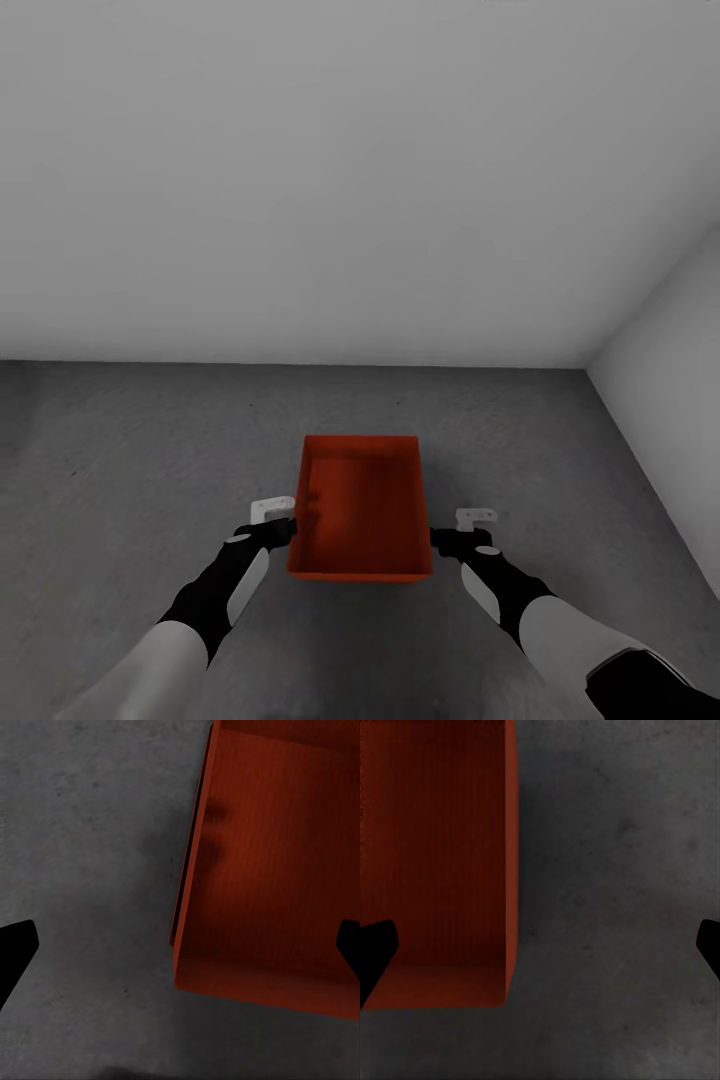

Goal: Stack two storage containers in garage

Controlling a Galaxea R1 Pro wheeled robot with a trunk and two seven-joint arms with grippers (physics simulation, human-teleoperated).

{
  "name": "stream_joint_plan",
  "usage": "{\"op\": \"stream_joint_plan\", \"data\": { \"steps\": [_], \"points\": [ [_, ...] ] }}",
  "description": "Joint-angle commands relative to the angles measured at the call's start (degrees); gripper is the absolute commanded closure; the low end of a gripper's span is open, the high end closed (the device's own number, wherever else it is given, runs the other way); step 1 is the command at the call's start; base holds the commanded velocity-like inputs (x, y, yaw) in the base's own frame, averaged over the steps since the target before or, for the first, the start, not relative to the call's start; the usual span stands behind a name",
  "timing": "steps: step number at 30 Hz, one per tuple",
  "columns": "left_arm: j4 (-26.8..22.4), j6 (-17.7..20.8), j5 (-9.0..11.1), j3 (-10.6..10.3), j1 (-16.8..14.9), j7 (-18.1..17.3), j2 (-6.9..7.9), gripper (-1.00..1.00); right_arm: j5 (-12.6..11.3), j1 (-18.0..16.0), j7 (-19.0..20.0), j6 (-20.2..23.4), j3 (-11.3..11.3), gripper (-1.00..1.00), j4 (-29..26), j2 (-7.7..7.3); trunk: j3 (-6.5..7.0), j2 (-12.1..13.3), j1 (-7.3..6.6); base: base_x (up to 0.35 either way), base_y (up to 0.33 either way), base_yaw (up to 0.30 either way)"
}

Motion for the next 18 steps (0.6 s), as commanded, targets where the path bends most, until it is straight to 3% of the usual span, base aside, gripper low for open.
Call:
{"op": "stream_joint_plan", "data": {
  "steps": [1, 18],
  "points": [
    [-0.1, 0.2, 0.6, -0.3, 0.0, 0.5, 0.05, -1.00, -0.5, 0.0, -0.4, 0.1, 0.5, -1.00, 0.0, -0.02, 0.13, 0.4, -0.21, 0.000, 0.000, 0.000],
    [-0.1, 0.2, 0.6, -0.3, 0.0, 0.5, 0.05, -1.00, -0.4, 0.0, -0.4, 0.3, 0.5, -1.00, 0.0, -0.02, 3.18, 7.2, -3.94, 0.000, 0.000, 0.000]
  ]
}}
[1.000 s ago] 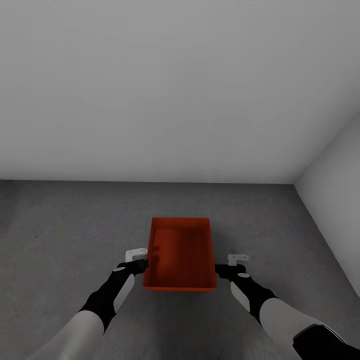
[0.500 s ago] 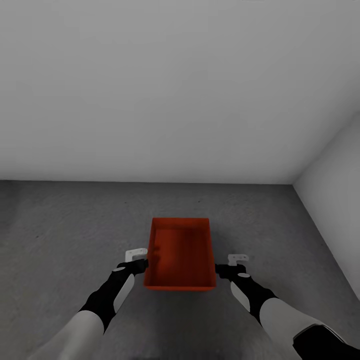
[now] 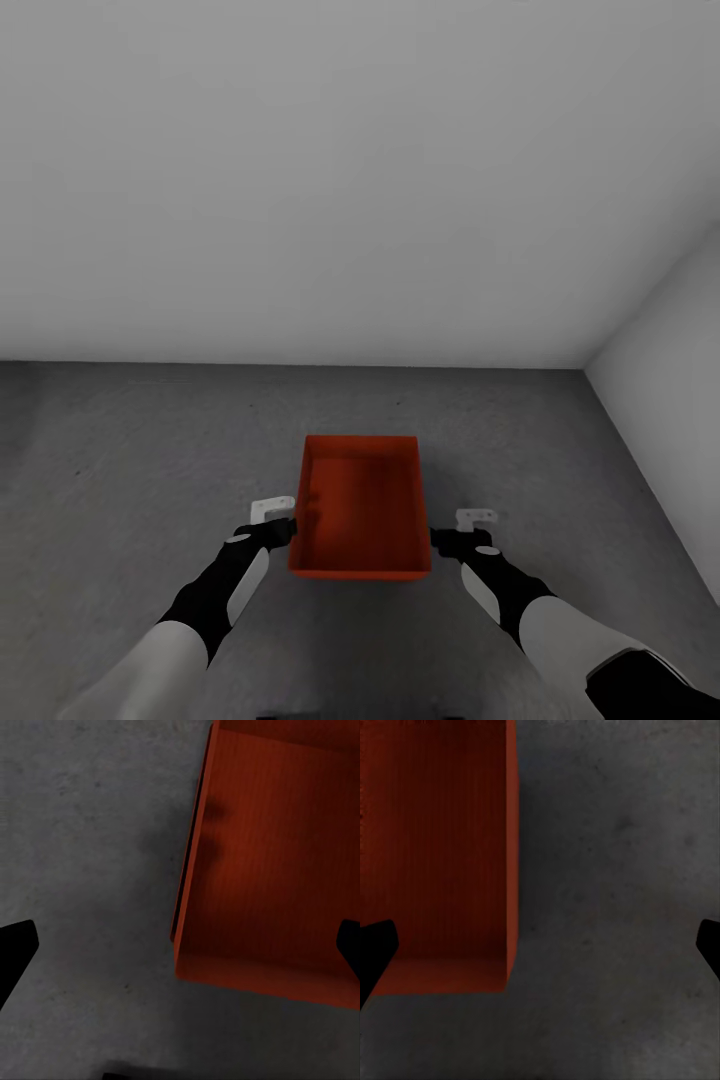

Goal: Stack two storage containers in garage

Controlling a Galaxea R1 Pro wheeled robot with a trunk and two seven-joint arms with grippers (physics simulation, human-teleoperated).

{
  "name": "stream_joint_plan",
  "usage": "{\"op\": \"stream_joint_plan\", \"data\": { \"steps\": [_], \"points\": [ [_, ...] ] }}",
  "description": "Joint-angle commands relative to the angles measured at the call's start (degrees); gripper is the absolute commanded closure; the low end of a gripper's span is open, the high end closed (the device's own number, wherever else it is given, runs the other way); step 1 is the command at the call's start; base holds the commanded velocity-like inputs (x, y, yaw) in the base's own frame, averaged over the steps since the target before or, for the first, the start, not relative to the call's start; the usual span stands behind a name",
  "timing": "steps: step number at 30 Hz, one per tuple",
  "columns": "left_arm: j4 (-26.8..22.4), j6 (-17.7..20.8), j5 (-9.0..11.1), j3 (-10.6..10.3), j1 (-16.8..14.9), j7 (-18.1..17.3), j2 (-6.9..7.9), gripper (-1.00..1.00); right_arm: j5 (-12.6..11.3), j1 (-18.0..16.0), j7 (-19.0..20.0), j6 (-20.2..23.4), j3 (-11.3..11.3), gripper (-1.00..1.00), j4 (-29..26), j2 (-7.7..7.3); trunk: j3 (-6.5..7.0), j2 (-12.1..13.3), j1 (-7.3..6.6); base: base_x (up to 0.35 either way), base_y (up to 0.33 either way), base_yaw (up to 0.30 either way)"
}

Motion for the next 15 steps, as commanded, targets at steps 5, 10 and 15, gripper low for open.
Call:
{"op": "stream_joint_plan", "data": {
  "steps": [5, 10, 15],
  "points": [
    [-0.1, 0.2, 0.6, -0.3, 0.0, 0.5, 0.05, -1.00, -0.4, 0.0, -0.4, -0.1, 0.5, -1.00, -0.1, -0.02, 0.84, 1.9, -1.08, 0.000, 0.000, 0.000],
    [-0.1, 0.2, 0.6, -0.3, 0.0, 0.5, 0.05, -1.00, -0.4, 0.0, -0.4, -0.1, 0.5, -1.00, -0.1, -0.02, 1.73, 4.0, -2.18, 0.000, 0.000, 0.000],
    [-0.1, 0.2, 0.6, -0.3, 0.0, 0.5, 0.05, -1.00, -0.5, 0.0, -0.3, 0.1, 0.5, -1.00, -0.1, -0.02, 2.46, 5.6, -3.06, 0.000, 0.000, 0.000]
  ]
}}
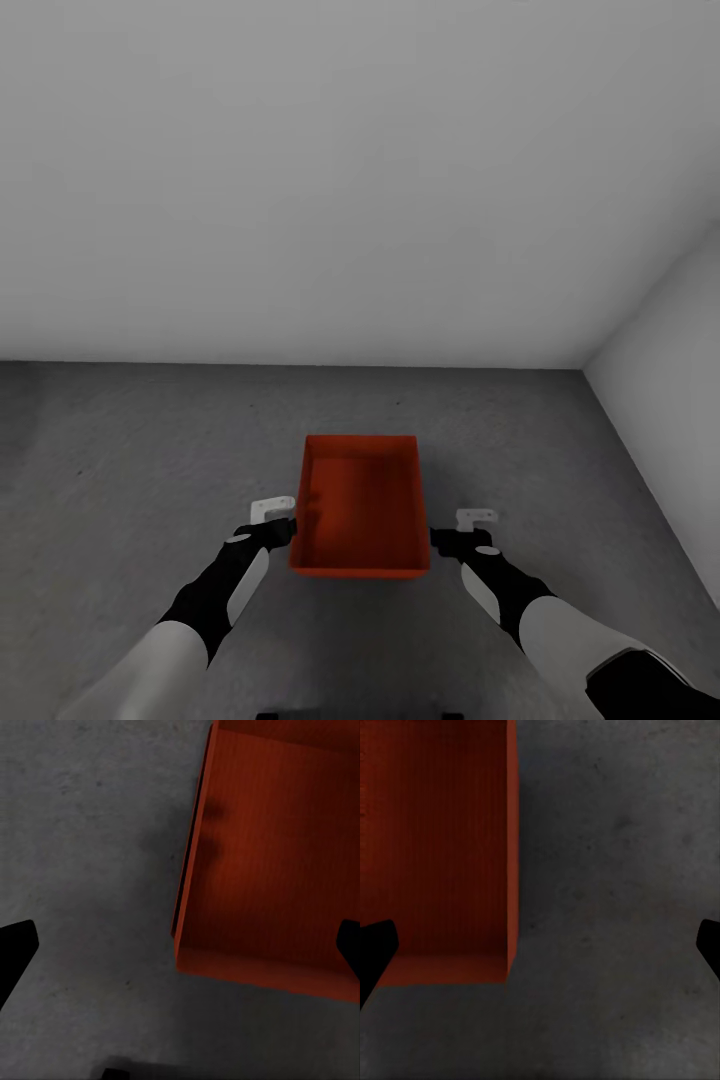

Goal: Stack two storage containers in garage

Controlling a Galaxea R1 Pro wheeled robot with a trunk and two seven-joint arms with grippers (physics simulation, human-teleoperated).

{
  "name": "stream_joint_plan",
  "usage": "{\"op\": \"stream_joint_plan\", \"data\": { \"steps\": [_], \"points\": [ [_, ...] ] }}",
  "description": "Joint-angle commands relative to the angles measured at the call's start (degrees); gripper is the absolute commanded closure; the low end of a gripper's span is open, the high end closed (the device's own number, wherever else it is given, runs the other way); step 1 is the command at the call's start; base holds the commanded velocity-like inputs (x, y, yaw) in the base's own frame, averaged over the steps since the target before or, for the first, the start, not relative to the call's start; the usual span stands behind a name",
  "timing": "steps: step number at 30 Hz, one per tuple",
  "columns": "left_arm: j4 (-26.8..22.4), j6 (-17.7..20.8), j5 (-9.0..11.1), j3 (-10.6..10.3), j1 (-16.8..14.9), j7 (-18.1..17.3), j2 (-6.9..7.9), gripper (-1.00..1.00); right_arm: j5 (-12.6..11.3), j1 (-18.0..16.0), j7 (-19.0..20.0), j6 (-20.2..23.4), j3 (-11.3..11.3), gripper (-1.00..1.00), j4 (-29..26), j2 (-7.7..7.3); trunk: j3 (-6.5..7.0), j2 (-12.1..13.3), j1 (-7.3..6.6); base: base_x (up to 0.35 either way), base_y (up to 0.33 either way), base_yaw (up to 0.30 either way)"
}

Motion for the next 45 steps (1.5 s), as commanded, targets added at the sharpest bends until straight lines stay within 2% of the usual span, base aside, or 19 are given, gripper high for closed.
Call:
{"op": "stream_joint_plan", "data": {
  "steps": [1, 30, 34, 36, 45],
  "points": [
    [-0.1, 0.2, 0.6, -0.3, 0.0, 0.5, 0.05, -1.00, -0.4, -0.1, -0.4, 0.1, 0.5, -1.00, -0.1, -0.02, -0.08, -0.1, 0.03, 0.000, 0.000, 0.000],
    [-0.3, 0.3, 0.6, -0.4, 0.0, 0.5, -0.03, -1.00, -0.4, -0.1, -0.4, -0.2, 0.5, -1.00, -0.1, 0.02, -0.08, -0.1, 0.03, -0.001, 0.000, 0.000],
    [-0.4, 0.8, 0.8, 0.3, 0.0, 0.5, -0.04, -1.00, -0.4, -0.1, -0.4, -0.2, 0.5, -1.00, -0.1, 0.03, -0.08, -0.1, 0.03, -0.241, 0.000, 0.000],
    [-0.5, 0.8, 0.9, 1.3, 0.0, 0.5, -0.04, -1.00, -0.4, -0.1, -0.4, -0.2, 0.5, -1.00, -0.1, 0.00, -0.08, -0.1, 0.03, -0.306, 0.000, 0.000],
    [-0.5, 0.8, 1.0, 1.9, 0.0, 0.5, -0.04, -1.00, -0.4, -0.1, -0.4, -0.2, 0.5, -1.00, -0.1, 0.01, -0.08, -0.1, 0.03, -0.320, 0.000, 0.000]
  ]
}}
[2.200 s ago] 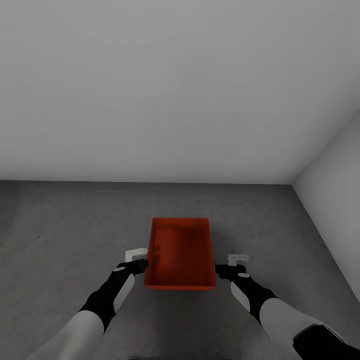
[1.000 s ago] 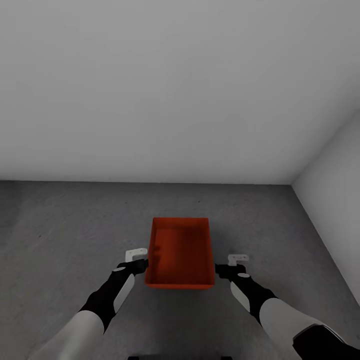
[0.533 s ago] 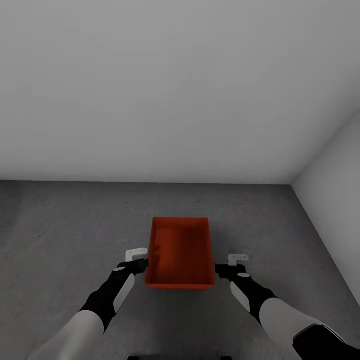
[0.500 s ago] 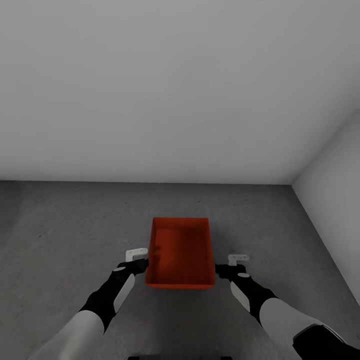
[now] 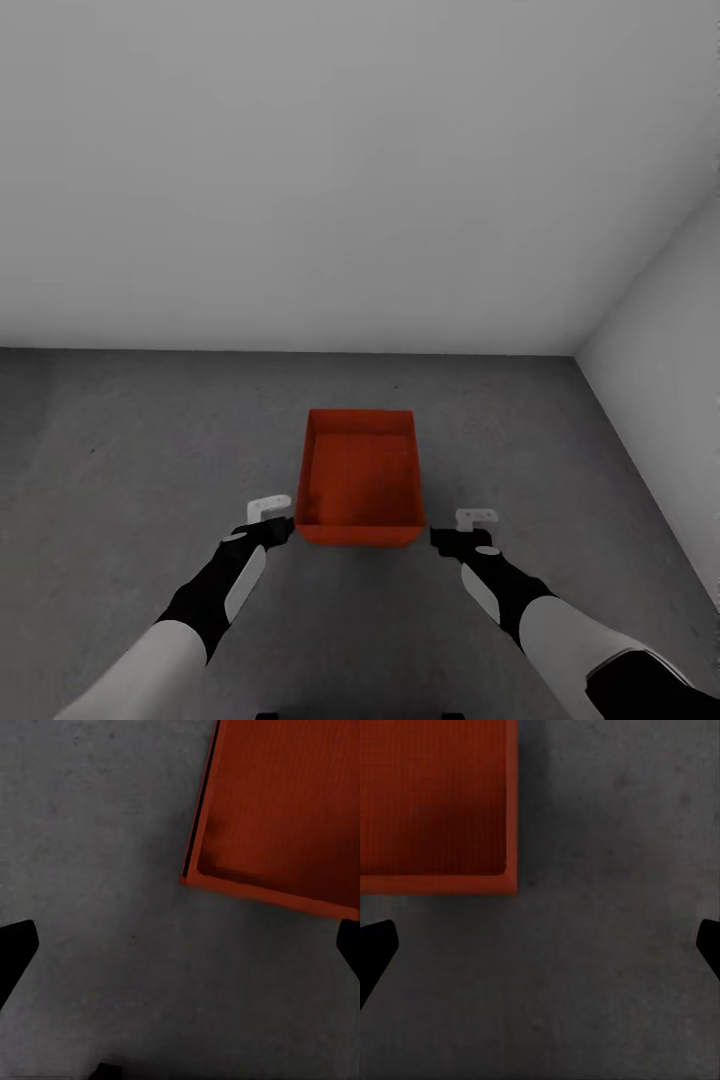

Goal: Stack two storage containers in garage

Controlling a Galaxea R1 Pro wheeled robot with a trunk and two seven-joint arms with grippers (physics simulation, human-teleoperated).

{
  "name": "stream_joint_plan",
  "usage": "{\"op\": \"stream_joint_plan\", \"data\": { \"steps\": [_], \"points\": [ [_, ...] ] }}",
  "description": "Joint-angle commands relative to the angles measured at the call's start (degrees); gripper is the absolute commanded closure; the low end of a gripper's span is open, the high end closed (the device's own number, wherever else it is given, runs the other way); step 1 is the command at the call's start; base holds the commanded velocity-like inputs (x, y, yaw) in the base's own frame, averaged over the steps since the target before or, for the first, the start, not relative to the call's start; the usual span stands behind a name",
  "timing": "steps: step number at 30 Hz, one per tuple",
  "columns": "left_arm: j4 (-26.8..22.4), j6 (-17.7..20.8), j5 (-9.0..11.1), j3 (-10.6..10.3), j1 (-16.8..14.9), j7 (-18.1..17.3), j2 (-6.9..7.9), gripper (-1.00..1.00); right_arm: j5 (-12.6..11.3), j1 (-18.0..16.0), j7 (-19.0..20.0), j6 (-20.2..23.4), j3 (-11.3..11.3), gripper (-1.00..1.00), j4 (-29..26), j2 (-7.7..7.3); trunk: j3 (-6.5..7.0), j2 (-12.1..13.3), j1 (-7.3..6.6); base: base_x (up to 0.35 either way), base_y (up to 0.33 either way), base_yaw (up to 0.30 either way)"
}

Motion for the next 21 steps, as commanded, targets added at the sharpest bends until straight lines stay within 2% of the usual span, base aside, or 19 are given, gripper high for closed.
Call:
{"op": "stream_joint_plan", "data": {
  "steps": [1, 21],
  "points": [
    [-0.1, 0.2, 0.6, -0.3, 0.0, 0.5, 0.05, -1.00, -0.4, 0.0, -0.4, 0.0, 0.5, -1.00, 0.0, -0.02, -0.08, -0.1, 0.00, -0.323, 0.000, 0.000],
    [0.7, 0.3, 0.5, -0.3, 0.0, 0.6, 0.07, -1.00, -0.5, -0.1, -0.4, -0.1, 0.6, -1.00, 0.6, 0.03, -0.08, -0.1, 0.00, -0.323, 0.000, 0.000]
  ]
}}
